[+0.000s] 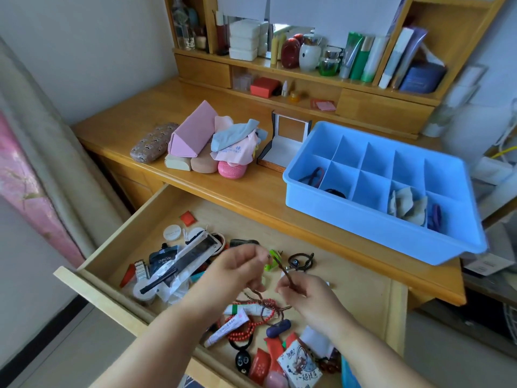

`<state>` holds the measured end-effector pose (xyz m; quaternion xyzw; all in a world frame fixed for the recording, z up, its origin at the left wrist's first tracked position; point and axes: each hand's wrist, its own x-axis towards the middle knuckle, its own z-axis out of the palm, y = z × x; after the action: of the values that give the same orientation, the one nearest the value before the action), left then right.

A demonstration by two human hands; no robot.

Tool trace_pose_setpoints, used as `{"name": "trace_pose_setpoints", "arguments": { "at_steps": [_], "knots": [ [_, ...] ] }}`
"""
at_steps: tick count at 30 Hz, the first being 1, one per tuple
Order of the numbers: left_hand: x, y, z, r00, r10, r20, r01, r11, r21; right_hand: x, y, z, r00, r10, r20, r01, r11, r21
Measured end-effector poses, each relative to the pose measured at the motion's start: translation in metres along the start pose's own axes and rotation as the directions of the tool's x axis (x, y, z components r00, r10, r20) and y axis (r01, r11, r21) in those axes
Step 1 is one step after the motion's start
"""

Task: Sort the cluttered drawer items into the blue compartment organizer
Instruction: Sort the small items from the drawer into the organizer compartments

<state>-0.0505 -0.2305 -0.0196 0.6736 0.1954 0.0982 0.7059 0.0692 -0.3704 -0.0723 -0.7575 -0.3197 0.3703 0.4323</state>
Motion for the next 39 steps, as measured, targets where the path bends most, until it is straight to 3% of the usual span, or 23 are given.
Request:
{"name": "trace_pose_setpoints", "arguments": {
  "at_steps": [3,6,9,13,15,18,19,20,21,22,23,25,27,28,31,33,35,37,39],
  "knots": [
    [0.005,0.008,-0.028,0.990,-0.007,-0.138,-0.027,0.969,-0.246,-0.004,0.011,-0.008,0.987,0.027,-0.161,-0.034,0.999,-0.041],
    [0.010,0.009,-0.068,0.961,-0.070,-0.269,-0.082,0.854,-0.514,-0.010,0.025,-0.019,0.948,0.104,-0.300,-0.117,0.993,-0.028],
    [0.014,0.002,-0.109,0.915,-0.162,-0.369,-0.121,0.763,-0.635,-0.017,0.041,-0.029,0.885,0.224,-0.409,-0.223,0.974,0.050],
    [0.015,-0.013,-0.151,0.810,-0.296,-0.507,-0.167,0.712,-0.682,-0.026,0.058,-0.043,0.762,0.428,-0.486,-0.235,0.882,0.409],
    [0.014,-0.019,-0.157,0.764,-0.318,-0.562,-0.156,0.754,-0.638,-0.027,0.059,-0.049,0.740,0.552,-0.385,-0.177,0.711,0.680],
    [0.008,-0.022,-0.143,0.798,-0.251,-0.548,-0.057,0.874,-0.483,-0.032,0.043,-0.053,0.821,0.549,-0.155,-0.085,0.388,0.918],
    [0.004,-0.018,-0.132,0.825,-0.192,-0.532,0.013,0.947,-0.322,-0.033,0.035,-0.053,0.862,0.492,-0.123,-0.055,0.332,0.942],
    [0.000,-0.014,-0.118,0.857,-0.115,-0.502,0.102,0.993,-0.053,-0.034,0.026,-0.053,0.899,0.422,-0.120,-0.025,0.321,0.947],
    [-0.004,-0.008,-0.102,0.894,-0.028,-0.448,0.162,0.950,0.266,-0.033,0.017,-0.052,0.928,0.347,-0.134,0.006,0.346,0.938],
    [-0.006,-0.001,-0.083,0.941,0.060,-0.334,0.134,0.838,0.528,-0.033,0.007,-0.051,0.951,0.271,-0.151,0.031,0.403,0.915],
    [-0.007,0.007,-0.062,0.980,0.105,-0.169,0.040,0.729,0.684,-0.033,-0.003,-0.049,0.967,0.196,-0.164,0.048,0.490,0.870],
    [-0.007,0.018,-0.020,0.991,0.068,0.117,-0.133,0.649,0.749,-0.032,-0.021,-0.042,0.985,0.086,-0.152,0.048,0.705,0.707],
    [-0.004,0.024,0.011,0.967,0.076,0.244,-0.227,0.695,0.683,-0.033,-0.034,-0.035,0.996,0.040,-0.076,0.011,0.817,0.576],
    [0.000,0.025,0.020,0.965,0.108,0.239,-0.239,0.735,0.634,-0.035,-0.037,-0.033,1.000,0.027,-0.015,-0.014,0.836,0.549],
    [0.016,0.028,0.022,0.986,0.165,0.026,-0.152,0.819,0.554,-0.041,-0.037,-0.035,0.991,0.050,0.122,-0.110,0.821,0.561],
    [0.025,0.022,0.005,0.989,0.077,-0.125,-0.005,0.866,0.499,-0.045,-0.031,-0.043,0.987,0.099,0.129,-0.161,0.713,0.682],
    [0.026,0.010,-0.020,0.976,-0.095,-0.196,0.166,0.908,0.385,-0.046,-0.023,-0.053,0.982,0.158,0.107,-0.177,0.537,0.825],
    [0.021,-0.005,-0.046,0.955,-0.241,-0.175,0.262,0.960,0.104,-0.045,-0.014,-0.062,0.972,0.219,0.088,-0.167,0.378,0.911],
    [0.016,-0.022,-0.070,0.924,-0.330,-0.195,0.273,0.924,-0.269,-0.044,-0.006,-0.070,0.965,0.255,0.059,-0.133,0.284,0.949]
  ]
}}
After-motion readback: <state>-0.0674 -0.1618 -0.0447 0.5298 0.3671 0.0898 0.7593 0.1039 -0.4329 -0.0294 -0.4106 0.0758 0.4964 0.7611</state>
